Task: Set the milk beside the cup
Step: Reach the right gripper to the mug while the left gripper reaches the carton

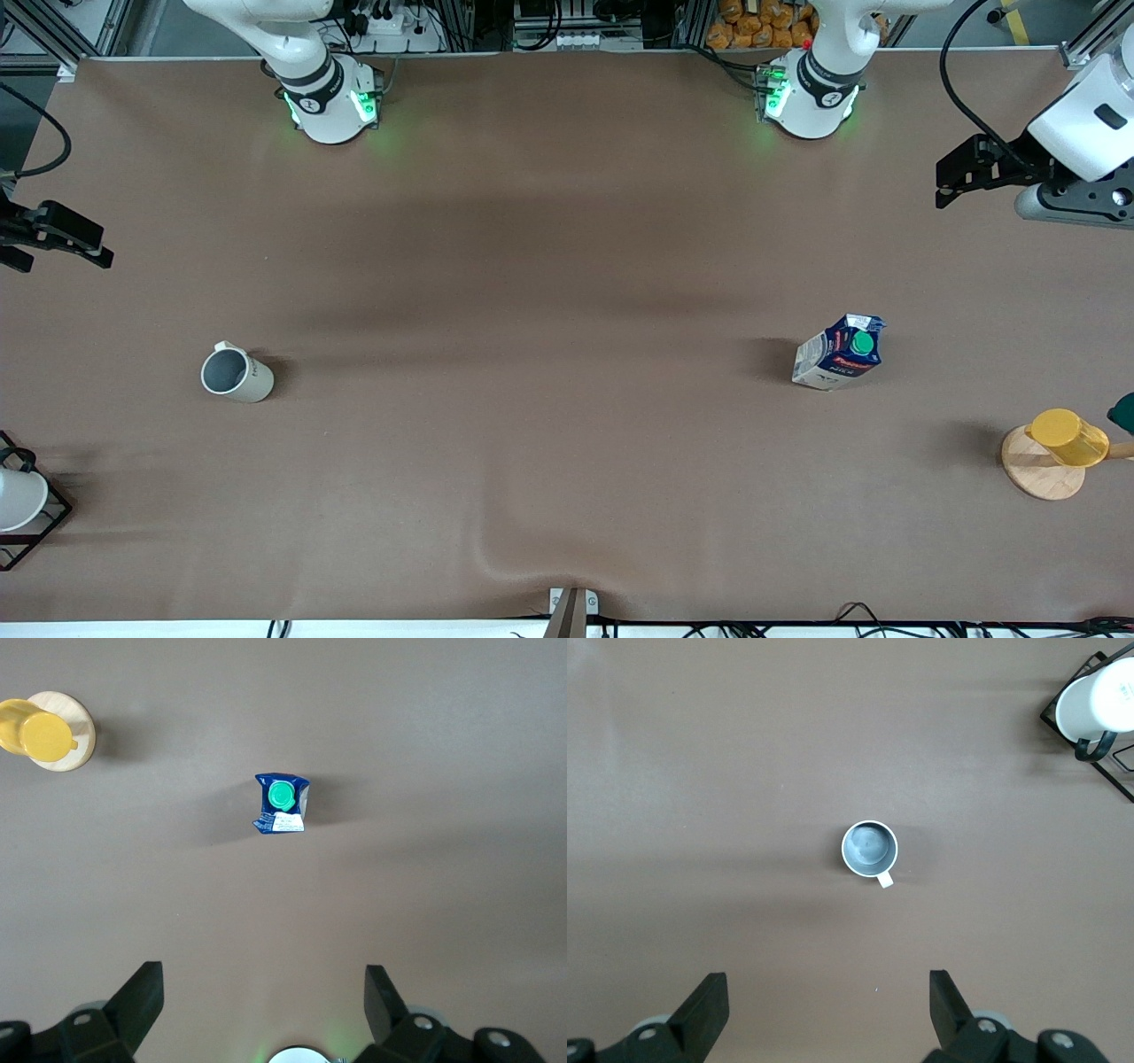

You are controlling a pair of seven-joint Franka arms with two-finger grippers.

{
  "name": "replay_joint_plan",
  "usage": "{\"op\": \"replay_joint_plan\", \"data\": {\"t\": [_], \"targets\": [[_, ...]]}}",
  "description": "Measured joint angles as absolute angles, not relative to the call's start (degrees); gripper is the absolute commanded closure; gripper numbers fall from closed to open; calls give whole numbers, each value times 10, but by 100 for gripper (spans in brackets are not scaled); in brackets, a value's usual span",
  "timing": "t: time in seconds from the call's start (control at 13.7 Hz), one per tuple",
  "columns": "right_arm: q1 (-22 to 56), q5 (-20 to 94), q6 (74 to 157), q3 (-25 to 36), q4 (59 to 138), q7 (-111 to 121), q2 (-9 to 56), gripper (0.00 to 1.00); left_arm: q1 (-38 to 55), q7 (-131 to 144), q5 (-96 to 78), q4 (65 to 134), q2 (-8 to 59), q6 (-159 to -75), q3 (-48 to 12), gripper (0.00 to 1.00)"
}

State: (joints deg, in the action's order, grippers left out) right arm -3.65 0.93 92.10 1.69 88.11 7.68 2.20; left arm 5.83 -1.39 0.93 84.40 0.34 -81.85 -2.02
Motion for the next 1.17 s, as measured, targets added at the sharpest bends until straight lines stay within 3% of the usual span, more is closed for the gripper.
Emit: {"op": "replay_joint_plan", "data": {"t": [0.44, 0.73, 1.17], "targets": [[-37, 9, 920, 18, 883, 80, 22, 0, 59, -14, 9, 844, 9, -818, -20, 0], [-38, 9, 926, 19, 905, 99, 53, 0, 61, -14, 9, 844, 48, -848, -23, 0], [-63, 9, 1078, 20, 976, 117, 171, 0, 61, -14, 9, 868, 161, -928, -26, 0]]}}
